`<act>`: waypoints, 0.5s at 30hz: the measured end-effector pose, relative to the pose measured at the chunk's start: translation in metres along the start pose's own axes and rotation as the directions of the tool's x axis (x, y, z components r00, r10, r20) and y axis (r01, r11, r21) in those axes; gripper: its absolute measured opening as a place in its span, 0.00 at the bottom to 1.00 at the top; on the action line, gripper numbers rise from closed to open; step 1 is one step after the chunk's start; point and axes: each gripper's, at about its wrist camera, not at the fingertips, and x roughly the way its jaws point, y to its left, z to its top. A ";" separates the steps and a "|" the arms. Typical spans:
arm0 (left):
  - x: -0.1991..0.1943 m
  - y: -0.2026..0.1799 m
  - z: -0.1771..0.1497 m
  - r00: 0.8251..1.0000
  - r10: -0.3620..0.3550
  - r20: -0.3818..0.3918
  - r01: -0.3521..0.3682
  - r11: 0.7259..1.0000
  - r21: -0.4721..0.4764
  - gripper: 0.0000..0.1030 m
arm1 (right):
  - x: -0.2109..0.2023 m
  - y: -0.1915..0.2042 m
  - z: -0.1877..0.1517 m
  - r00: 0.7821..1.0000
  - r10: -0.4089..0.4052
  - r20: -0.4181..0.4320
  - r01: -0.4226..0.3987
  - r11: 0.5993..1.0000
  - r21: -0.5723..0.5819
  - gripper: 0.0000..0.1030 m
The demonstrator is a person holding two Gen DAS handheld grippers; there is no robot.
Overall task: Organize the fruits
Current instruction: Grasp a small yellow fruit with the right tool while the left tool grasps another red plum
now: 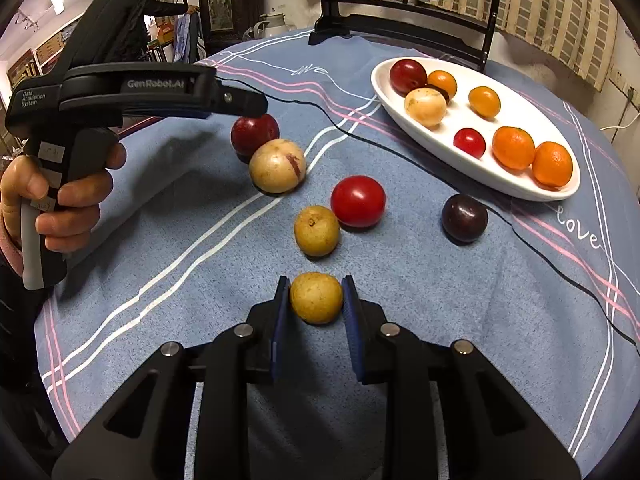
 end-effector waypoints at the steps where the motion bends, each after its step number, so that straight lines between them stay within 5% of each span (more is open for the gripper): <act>1: 0.003 0.001 -0.001 1.000 -0.017 -0.017 0.017 1.000 -0.010 0.72 | 0.000 0.000 0.000 1.000 0.000 0.001 0.000 1.000 -0.001 0.26; 15: 0.018 0.000 -0.004 0.994 -0.089 -0.062 0.087 0.995 -0.044 0.52 | -0.001 0.001 0.000 1.000 0.000 0.003 0.000 1.000 0.004 0.26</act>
